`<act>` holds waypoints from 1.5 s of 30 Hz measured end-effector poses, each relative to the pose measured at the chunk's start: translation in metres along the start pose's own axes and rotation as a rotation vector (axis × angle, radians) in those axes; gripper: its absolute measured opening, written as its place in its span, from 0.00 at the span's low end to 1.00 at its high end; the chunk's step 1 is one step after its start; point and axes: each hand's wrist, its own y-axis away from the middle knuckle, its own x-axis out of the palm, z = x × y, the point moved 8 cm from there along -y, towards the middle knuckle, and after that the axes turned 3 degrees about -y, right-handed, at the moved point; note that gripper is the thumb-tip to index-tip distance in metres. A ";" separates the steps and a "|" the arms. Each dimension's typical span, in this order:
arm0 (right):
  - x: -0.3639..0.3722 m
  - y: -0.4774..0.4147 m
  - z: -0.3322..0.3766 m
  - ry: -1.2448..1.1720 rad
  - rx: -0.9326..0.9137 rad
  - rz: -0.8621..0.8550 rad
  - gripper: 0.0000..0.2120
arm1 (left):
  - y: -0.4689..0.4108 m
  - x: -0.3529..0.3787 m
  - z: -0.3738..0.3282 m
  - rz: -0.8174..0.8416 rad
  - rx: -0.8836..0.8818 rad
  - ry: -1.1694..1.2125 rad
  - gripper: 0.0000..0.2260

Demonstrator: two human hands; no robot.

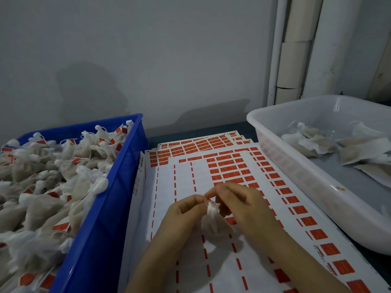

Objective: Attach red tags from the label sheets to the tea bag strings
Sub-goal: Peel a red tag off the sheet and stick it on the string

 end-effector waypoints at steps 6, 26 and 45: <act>0.003 -0.001 -0.011 0.056 0.085 0.020 0.05 | -0.002 0.003 0.002 -0.026 -0.017 0.137 0.09; 0.016 0.004 -0.029 -0.270 0.440 0.255 0.08 | -0.001 -0.006 -0.006 -0.177 0.043 0.156 0.04; 0.026 0.009 -0.026 -0.437 0.439 0.303 0.11 | -0.001 0.002 -0.009 -0.067 0.046 0.353 0.09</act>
